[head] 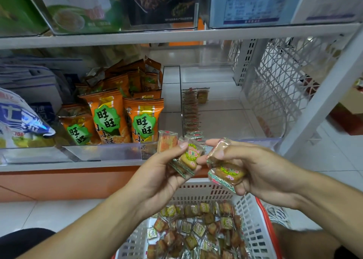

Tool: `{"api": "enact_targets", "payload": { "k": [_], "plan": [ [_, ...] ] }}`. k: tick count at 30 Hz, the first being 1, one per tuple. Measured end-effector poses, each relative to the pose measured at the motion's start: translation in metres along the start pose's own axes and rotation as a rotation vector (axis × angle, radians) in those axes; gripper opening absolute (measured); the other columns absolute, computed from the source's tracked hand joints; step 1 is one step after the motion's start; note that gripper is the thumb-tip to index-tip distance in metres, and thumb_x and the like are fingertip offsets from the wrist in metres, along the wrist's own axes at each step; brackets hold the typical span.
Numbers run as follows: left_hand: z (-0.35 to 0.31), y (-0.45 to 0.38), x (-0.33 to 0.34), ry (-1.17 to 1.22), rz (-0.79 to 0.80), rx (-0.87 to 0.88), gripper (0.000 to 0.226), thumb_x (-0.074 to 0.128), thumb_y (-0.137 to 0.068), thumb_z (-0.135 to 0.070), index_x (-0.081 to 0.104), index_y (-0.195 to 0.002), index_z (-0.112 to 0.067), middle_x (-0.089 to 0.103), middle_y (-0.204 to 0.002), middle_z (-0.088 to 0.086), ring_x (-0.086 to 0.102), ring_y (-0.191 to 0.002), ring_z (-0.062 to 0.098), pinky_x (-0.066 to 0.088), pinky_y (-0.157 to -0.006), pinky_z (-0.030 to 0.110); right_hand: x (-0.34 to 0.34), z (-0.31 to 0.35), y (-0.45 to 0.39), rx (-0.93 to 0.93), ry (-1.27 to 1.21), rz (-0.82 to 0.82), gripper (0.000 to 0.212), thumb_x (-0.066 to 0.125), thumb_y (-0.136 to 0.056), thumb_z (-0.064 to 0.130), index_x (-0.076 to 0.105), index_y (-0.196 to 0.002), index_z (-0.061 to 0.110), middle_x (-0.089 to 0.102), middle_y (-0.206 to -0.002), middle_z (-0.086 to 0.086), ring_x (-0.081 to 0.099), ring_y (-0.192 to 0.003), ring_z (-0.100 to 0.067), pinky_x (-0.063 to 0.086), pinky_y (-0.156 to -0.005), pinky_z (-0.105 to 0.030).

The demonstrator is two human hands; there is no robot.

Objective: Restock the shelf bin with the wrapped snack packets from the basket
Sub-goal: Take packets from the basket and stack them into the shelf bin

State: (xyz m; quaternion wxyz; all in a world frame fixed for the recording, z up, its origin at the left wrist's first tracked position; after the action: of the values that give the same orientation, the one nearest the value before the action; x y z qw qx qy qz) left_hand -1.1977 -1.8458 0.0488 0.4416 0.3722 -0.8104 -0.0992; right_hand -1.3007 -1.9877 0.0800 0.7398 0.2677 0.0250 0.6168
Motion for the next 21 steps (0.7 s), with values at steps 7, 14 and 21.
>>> {"api": "enact_targets", "payload": {
  "k": [7, 14, 21],
  "plan": [
    [0.004, 0.003, 0.007, 0.003, 0.035, -0.01, 0.026, 0.08, -0.066, -0.01, 0.081, -0.089, 0.001, 0.075, -0.108, 0.025, 0.077, -0.09, 0.028, 0.064, -0.071, 0.032, -0.001, -0.008, -0.002, -0.022, 0.129, -0.029, 0.031, 0.072, -0.087, 0.029, 0.069, -0.117, 0.024, 0.071, -0.092, -0.024, 0.057, -0.049, -0.012, 0.037, -0.031, -0.019],
    [0.006, 0.004, 0.008, -0.003, 0.01, -0.001, 0.03, 0.08, -0.063, -0.011, 0.082, -0.09, 0.001, 0.076, -0.108, 0.023, 0.077, -0.089, 0.024, 0.064, -0.072, 0.034, -0.001, -0.01, -0.003, -0.069, 0.206, -0.074, 0.033, 0.077, -0.076, 0.038, 0.076, -0.107, 0.026, 0.067, -0.08, -0.003, 0.052, -0.05, -0.008, 0.038, -0.032, -0.019],
    [0.007, 0.005, 0.009, -0.048, 0.038, -0.015, 0.031, 0.081, -0.064, -0.016, 0.082, -0.092, -0.004, 0.075, -0.112, 0.023, 0.077, -0.094, 0.025, 0.064, -0.08, 0.036, -0.004, -0.011, -0.002, -0.139, 0.24, -0.158, 0.033, 0.079, -0.081, 0.031, 0.062, -0.108, 0.033, 0.071, -0.078, -0.007, 0.053, -0.056, -0.017, 0.036, -0.033, -0.02]
  ]
}}
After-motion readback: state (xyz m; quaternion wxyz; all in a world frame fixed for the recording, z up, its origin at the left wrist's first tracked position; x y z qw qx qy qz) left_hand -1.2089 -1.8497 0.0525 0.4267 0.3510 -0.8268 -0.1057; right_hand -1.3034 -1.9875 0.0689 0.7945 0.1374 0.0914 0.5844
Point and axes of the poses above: each hand's wrist, its own y-axis away from the middle knuckle, its own x-axis out of the palm, z = x × y, the point moved 4 cm from there along -y, towards the middle knuckle
